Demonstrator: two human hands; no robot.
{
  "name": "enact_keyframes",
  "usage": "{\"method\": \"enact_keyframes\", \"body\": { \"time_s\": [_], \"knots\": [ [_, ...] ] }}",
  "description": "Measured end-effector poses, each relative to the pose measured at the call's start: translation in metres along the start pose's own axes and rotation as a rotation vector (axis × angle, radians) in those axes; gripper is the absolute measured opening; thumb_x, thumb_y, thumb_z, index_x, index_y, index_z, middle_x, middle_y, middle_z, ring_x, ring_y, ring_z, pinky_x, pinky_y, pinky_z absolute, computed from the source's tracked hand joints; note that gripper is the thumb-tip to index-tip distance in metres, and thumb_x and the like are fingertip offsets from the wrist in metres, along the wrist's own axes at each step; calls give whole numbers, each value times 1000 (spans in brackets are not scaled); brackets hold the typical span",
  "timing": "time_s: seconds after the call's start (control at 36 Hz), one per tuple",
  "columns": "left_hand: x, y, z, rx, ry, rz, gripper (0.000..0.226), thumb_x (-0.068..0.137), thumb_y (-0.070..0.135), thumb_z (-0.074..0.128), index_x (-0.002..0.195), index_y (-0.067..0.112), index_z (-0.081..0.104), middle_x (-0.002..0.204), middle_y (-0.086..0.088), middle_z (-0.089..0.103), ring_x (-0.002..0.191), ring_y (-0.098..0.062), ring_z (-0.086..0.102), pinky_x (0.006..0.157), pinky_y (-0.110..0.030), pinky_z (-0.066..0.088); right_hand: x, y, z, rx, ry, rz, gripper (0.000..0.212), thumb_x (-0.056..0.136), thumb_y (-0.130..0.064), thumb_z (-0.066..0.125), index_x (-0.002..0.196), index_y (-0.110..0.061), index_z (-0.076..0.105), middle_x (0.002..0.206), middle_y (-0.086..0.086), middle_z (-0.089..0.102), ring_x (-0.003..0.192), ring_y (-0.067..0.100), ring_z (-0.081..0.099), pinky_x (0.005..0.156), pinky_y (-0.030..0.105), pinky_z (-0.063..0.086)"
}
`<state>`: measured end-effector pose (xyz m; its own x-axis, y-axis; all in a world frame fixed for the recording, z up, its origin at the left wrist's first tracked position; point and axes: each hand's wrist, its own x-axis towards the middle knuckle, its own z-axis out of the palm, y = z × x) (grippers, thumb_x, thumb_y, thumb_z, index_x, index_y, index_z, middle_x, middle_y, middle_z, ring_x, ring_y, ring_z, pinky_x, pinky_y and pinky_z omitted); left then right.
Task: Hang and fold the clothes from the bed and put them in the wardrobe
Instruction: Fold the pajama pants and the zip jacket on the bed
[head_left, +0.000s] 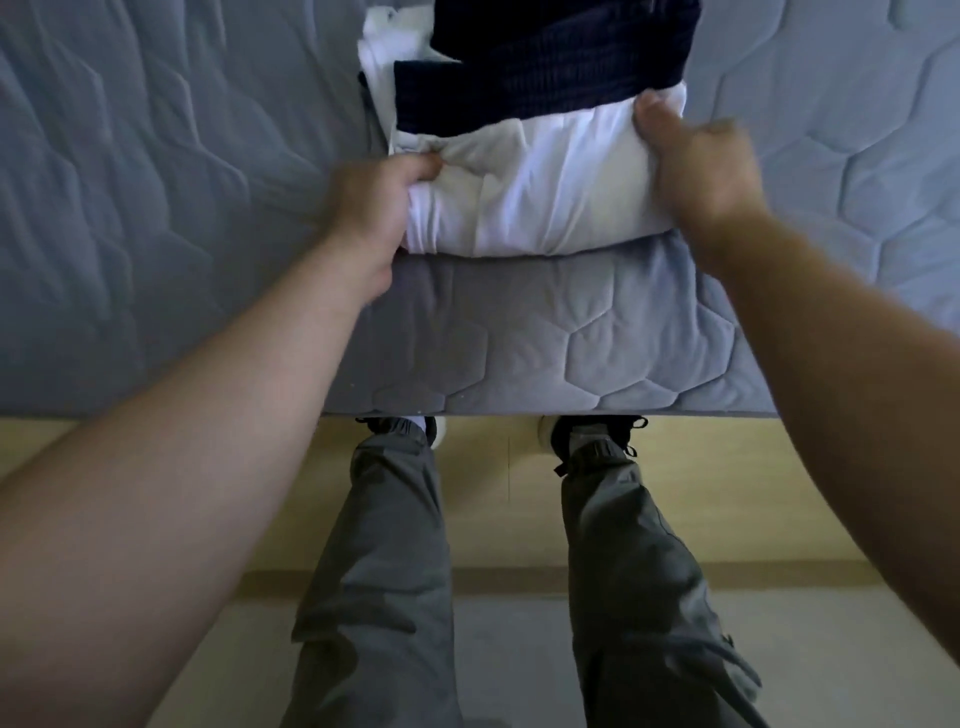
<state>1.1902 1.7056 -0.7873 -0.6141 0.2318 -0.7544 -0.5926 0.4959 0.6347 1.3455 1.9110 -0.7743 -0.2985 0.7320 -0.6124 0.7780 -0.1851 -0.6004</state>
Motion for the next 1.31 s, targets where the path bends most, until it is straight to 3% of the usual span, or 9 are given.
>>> {"method": "enact_keyframes", "body": {
  "time_s": [0.08,0.14,0.28,0.42,0.64,0.72,0.81,1.03,1.31],
  "knots": [
    [-15,9,1,134,30,91,6,76,14,71,80,17,73,87,-2,76,86,-17,73,81,-39,60,-16,-6,-3,-97,-6,-7,55,87,-64,57,58,-18,49,55,-11,49,53,4,48,56,27,39],
    [-26,19,0,224,11,172,27,69,9,67,91,24,66,91,4,72,90,-15,69,84,-37,58,-26,-10,-8,-140,-22,-79,37,88,-61,54,86,-25,59,75,-15,58,73,5,57,69,29,46],
    [-36,41,7,151,-86,239,37,68,32,68,104,23,65,96,11,71,91,-6,67,78,-26,52,-53,-33,-10,-72,-20,-272,62,86,-64,56,140,-35,45,120,-21,58,99,-9,55,76,5,39],
    [-37,38,15,443,90,376,24,94,41,62,104,19,62,89,16,64,84,-5,62,66,-9,42,-55,-34,5,-110,65,-200,40,90,-66,54,106,-29,52,85,-27,54,76,-15,53,60,2,38],
    [-40,46,5,433,139,220,63,87,73,50,52,20,50,53,9,55,65,-16,59,61,-29,43,-35,-13,12,-236,169,-40,48,97,-65,38,90,-20,54,73,-14,52,67,6,49,57,24,31],
    [-42,48,-2,202,-201,139,36,80,53,68,83,17,71,88,-2,74,93,-22,70,85,-39,54,-29,-11,9,-242,150,22,57,100,-63,34,108,-13,61,99,-1,64,92,21,56,76,29,34],
    [-45,46,-16,109,-224,119,21,78,23,76,97,15,74,98,-3,77,96,-21,73,85,-38,59,-26,-16,6,-221,136,44,60,101,-62,30,115,-13,62,112,4,65,101,24,57,80,30,35],
    [-35,37,-11,549,214,72,47,86,60,63,85,13,58,87,-2,62,81,-23,61,65,-30,46,-26,-30,13,-258,77,57,47,103,-60,26,95,-22,53,74,-11,46,71,14,46,65,31,33],
    [-12,58,7,660,174,-74,101,68,81,64,140,12,47,134,-5,60,117,-26,62,96,-34,49,-11,-23,23,-223,80,265,77,96,-72,24,144,-14,37,146,15,45,128,35,48,106,46,38]
  ]
}}
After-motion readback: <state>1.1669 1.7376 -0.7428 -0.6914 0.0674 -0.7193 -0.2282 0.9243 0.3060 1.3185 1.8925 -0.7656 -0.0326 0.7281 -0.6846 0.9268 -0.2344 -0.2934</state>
